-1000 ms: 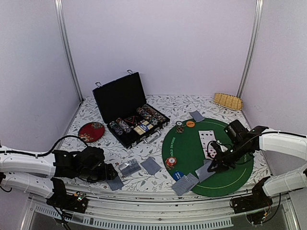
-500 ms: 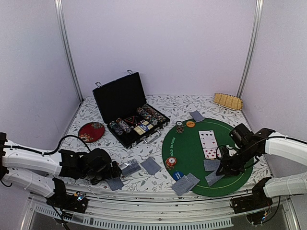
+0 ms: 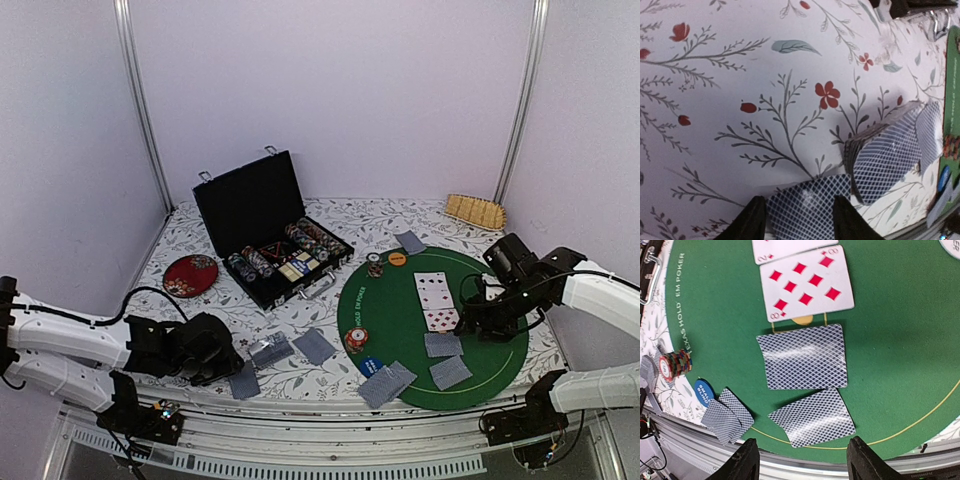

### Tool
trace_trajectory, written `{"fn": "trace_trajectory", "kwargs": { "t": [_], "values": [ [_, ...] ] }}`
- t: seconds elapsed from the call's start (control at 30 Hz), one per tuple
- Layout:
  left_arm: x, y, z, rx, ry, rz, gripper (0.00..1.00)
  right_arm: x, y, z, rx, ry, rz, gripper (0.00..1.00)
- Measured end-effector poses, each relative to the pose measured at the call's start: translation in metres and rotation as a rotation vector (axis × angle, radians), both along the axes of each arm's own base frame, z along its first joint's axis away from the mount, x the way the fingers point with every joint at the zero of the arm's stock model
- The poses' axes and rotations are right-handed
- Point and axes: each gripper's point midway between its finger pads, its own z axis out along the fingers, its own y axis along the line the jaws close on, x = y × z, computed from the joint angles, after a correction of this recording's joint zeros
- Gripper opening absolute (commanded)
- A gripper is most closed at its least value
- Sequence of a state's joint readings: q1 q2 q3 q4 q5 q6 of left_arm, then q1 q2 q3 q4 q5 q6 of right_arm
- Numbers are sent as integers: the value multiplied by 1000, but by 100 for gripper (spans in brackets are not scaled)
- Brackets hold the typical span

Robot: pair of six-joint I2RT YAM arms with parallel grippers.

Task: Distribute texas hold em gaming equipment
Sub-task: Pick up the poker card from the corner of the board.

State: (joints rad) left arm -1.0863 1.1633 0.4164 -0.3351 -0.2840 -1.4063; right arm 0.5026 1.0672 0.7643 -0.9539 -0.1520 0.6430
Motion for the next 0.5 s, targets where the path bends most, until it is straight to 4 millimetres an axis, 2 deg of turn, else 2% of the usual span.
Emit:
{"fn": "trace_trajectory", "kwargs": {
  "t": [0.2,0.23,0.5],
  "values": [
    [-9,15,-7,-11,17,20,2,9,10,5,40,-43,34,62],
    [-10,16,-8,-9,20,20,0,10,12,6,48,-49,41,62],
    [-11,16,-10,-35,17,23,0,20,24,5,87,-69,83,61]
  ]
}}
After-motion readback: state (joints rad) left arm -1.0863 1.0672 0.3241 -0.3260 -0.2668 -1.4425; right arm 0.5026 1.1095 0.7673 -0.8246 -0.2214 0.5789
